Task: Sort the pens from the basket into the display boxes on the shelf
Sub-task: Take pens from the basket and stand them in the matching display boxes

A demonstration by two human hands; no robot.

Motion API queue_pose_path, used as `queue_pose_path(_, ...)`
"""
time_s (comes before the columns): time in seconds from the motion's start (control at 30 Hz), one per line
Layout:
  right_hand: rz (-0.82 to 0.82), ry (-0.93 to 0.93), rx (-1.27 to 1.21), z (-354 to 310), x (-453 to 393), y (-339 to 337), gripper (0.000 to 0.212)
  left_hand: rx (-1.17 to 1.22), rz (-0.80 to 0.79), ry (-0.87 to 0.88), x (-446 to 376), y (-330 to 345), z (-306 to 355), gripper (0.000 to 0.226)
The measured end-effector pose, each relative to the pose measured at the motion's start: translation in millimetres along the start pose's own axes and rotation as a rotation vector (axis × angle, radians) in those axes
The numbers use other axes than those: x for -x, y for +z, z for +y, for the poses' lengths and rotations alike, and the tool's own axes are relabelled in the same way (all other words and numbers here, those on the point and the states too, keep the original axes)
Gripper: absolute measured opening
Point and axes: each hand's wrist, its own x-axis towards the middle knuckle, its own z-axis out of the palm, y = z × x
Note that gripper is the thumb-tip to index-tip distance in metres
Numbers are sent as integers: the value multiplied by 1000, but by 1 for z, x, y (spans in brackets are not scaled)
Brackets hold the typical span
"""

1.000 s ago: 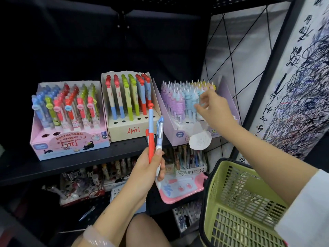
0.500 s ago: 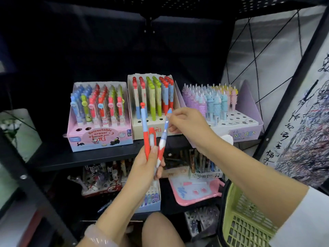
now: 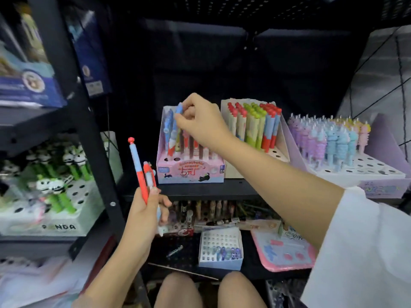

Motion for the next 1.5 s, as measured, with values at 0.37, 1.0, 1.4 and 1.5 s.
queue_pose_path(0.37, -135, -47, 777, -7, -11, 38, 29, -22, -67, -20, -2, -15, -3, 17)
queue_pose_path(1.0, 147, 213, -254, 24, 36, -46, 15, -33, -222, -45, 5, 41, 7, 13)
queue_pose_path(1.4, 377, 210, 439, 104, 43, -148, 14, -61, -269, -50, 1, 78, 6, 14)
queue_pose_path(1.5, 363, 178, 515, 101, 42, -148, 13, -68, -275, -50, 3, 80, 5, 14)
